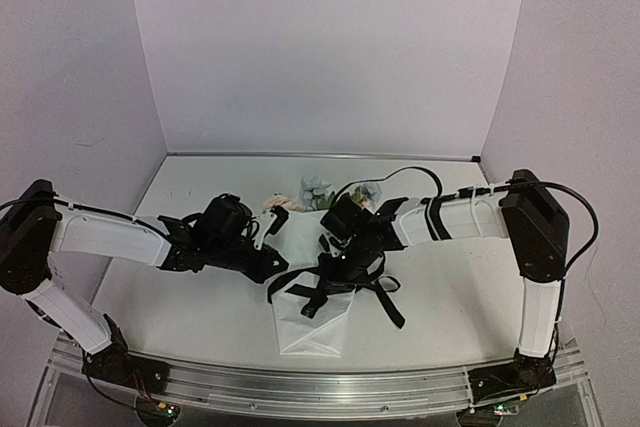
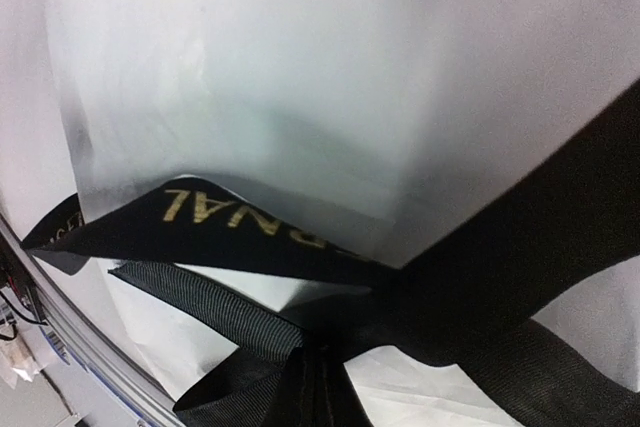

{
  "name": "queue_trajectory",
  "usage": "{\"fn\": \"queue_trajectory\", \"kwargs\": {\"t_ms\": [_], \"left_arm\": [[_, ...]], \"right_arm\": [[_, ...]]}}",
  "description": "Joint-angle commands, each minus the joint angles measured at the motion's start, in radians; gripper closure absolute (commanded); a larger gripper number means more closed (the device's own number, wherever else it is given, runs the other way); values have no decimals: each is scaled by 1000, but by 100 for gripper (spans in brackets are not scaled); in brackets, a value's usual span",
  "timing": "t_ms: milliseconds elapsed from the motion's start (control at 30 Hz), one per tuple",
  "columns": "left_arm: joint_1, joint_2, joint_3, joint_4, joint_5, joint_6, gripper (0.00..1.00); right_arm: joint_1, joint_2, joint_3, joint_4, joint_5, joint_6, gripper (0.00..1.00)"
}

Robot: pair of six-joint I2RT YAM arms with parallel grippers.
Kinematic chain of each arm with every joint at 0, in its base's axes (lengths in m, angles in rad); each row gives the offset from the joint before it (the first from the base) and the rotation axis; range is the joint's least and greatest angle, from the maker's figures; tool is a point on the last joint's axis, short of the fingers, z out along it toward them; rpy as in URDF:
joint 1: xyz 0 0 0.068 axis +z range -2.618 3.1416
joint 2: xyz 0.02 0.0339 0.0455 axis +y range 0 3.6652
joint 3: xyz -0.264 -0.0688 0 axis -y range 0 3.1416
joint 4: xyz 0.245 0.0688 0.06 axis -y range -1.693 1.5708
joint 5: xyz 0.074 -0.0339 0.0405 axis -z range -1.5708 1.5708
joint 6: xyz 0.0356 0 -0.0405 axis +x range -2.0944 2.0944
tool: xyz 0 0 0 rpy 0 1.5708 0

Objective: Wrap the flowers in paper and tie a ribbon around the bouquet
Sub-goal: Cross the ribbon over the folded bouquet.

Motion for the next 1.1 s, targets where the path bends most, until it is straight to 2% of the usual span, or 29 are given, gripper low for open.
{"fn": "queue_trajectory", "kwargs": {"t_ms": [0,100,300,400,567,700,833,1067], "left_arm": [[4,-23,-2,15,-4,0,97],[8,-42,-11,16,-21,-17,94],[38,-129,-52,19,-111,-101,73],[62,-162,-86,26,-116,-137,68],[108,-172,-138,44,-56,-212,67],[122,-182,-154,46,4,-234,61],[129,-153,-137,25,92,-232,54],[152,-113,-122,7,150,-245,50]], "right_arm": [[25,-21,6,69,124,29,100],[34,-24,3,94,153,48,100],[58,-30,6,102,209,67,100],[70,-30,9,116,227,75,100],[83,-4,42,124,240,76,100],[83,19,63,133,214,73,100],[82,44,104,139,145,55,100],[71,81,152,150,39,68,100]]}}
